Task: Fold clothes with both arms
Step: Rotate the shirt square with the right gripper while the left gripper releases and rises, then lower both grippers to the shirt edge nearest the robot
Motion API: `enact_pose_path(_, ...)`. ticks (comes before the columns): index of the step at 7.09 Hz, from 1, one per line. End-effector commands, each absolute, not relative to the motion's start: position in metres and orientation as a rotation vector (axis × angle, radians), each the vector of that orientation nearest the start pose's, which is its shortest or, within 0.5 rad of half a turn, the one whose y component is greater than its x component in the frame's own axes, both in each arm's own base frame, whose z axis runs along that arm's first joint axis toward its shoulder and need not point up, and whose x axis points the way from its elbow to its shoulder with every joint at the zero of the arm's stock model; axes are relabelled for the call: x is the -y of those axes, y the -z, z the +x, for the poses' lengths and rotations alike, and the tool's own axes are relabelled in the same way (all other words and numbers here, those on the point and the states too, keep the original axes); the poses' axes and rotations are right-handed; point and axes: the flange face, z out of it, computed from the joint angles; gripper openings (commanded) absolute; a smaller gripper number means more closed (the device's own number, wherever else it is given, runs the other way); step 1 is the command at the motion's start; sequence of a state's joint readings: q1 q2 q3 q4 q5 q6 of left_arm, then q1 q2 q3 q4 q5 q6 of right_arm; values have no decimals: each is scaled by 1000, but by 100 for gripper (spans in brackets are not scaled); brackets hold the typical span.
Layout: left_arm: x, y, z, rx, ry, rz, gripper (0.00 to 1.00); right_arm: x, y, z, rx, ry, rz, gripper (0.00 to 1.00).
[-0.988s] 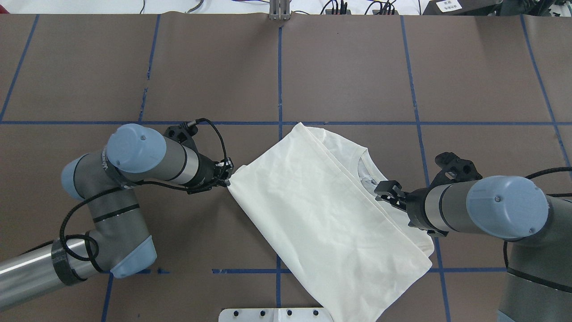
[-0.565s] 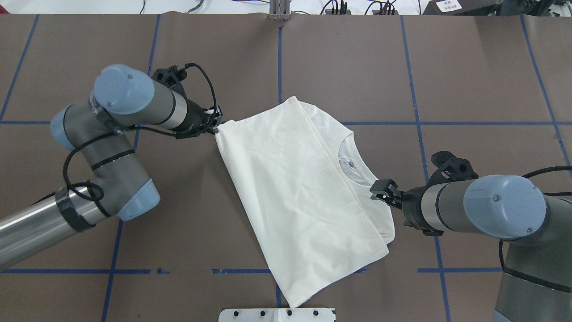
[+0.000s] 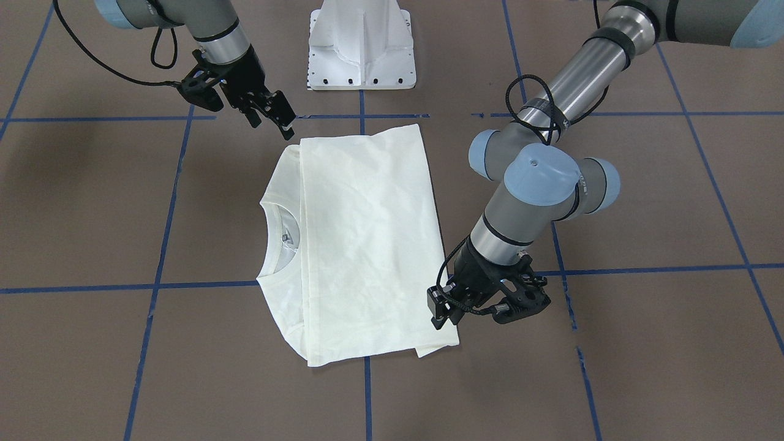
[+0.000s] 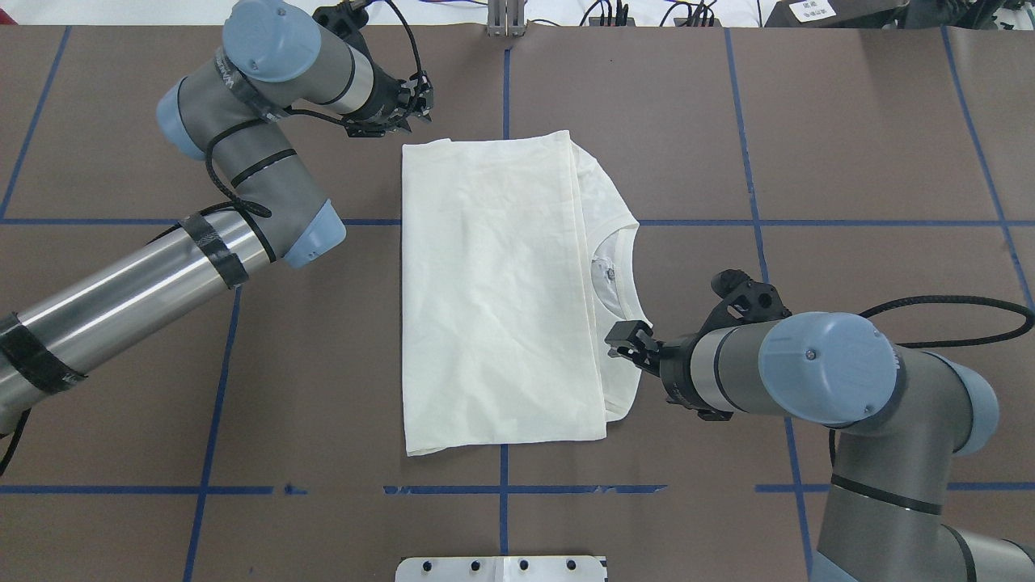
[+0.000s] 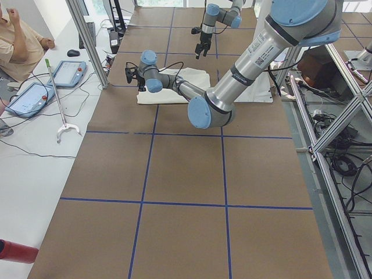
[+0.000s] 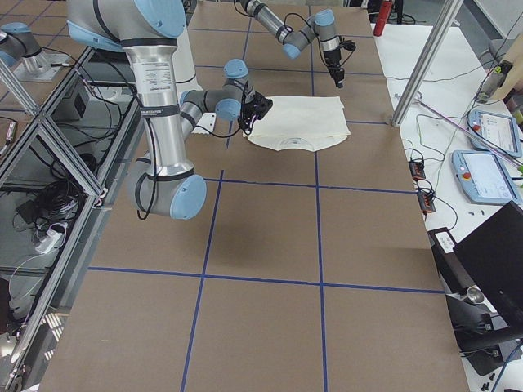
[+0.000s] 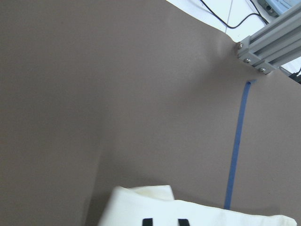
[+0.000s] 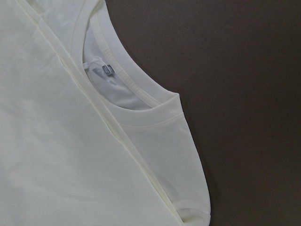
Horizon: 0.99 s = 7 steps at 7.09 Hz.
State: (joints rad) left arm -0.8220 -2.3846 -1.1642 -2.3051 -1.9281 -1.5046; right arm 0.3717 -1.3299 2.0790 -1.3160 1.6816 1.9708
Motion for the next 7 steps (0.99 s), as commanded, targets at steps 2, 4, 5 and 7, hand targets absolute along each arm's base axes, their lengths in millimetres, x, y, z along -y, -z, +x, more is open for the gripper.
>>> enact_pose_path(2, 600, -250, 432, -1219, 415, 168, 54, 272, -294, -514, 952, -608, -81, 100)
enact_pose_path(4, 599, -252, 432, -1217, 414, 163, 54, 270, -312, -539, 904, -620, -93, 99)
enact_pose_path(5, 598, -255, 434, -1216, 393, 156, 54, 268, -319, -541, 890, -622, -94, 98)
enact_pose_path(7, 590, -266, 435, -1220, 355, 86, 54, 269, -319, -544, 888, -643, -102, 60)
